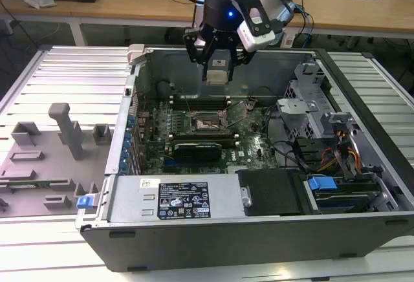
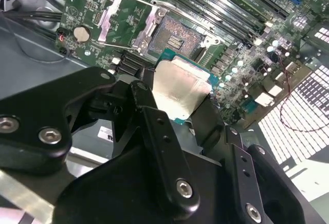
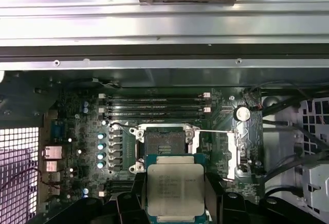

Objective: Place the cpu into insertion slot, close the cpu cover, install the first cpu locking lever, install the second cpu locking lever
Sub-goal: 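Place the cpu into insertion slot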

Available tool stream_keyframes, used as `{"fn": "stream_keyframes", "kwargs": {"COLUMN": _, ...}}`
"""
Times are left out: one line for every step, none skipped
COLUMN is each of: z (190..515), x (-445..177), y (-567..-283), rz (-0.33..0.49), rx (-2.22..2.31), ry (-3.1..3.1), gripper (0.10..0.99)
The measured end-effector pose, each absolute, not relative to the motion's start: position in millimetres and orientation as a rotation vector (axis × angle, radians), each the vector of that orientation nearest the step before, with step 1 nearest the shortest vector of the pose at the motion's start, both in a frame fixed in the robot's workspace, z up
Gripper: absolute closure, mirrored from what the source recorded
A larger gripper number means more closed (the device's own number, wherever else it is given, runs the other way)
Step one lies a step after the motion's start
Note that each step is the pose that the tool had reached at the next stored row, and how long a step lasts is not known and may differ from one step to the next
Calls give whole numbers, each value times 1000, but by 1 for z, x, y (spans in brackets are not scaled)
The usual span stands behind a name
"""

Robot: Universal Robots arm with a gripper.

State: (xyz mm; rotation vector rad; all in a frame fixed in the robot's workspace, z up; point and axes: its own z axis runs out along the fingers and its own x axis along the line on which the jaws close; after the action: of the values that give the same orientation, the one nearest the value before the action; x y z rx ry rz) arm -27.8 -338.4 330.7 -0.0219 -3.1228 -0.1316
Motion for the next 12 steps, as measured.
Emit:
{"fn": "stream_keyframes", "kwargs": {"z": 329, "x": -28, "y": -338, "rz": -131, "rx": -21, "ry": -3123, "gripper": 545}}
{"fn": "stream_keyframes", "kwargs": {"z": 326, "x": -28, "y": -338, "rz": -130, "rx": -20, "ry": -3123, "gripper": 545}}
{"fn": "stream_keyframes", "kwargs": {"z": 324, "x": -28, "y": -338, "rz": -129, "rx": -19, "ry": -3123, "gripper": 545}}
{"fn": "stream_keyframes", "kwargs": {"z": 322, "x": -28, "y": -338, "rz": -129, "rx": -18, "ry": -3123, "gripper": 545}}
{"fn": "stream_keyframes", "kwargs": {"z": 319, "x": -29, "y": -337, "rz": -127, "rx": -17, "ry": -3123, "gripper": 545}}
{"fn": "stream_keyframes", "kwargs": {"z": 317, "x": -29, "y": -337, "rz": -126, "rx": -17, "ry": -3123, "gripper": 545}}
{"fn": "stream_keyframes", "kwargs": {"z": 316, "x": -29, "y": -337, "rz": -125, "rx": -17, "ry": -3123, "gripper": 545}}
{"fn": "stream_keyframes", "kwargs": {"z": 313, "x": -29, "y": -337, "rz": -122, "rx": -18, "ry": -3123, "gripper": 545}}
{"fn": "stream_keyframes", "kwargs": {"z": 313, "x": -29, "y": -337, "rz": -122, "rx": -24, "ry": -3123, "gripper": 545}}
{"fn": "stream_keyframes", "kwargs": {"z": 312, "x": -29, "y": -337, "rz": -122, "rx": -46, "ry": -3123, "gripper": 545}}
{"fn": "stream_keyframes", "kwargs": {"z": 312, "x": -29, "y": -337, "rz": -121, "rx": -70, "ry": -3124, "gripper": 545}}
{"fn": "stream_keyframes", "kwargs": {"z": 312, "x": -29, "y": -337, "rz": -122, "rx": -89, "ry": -3124, "gripper": 545}}
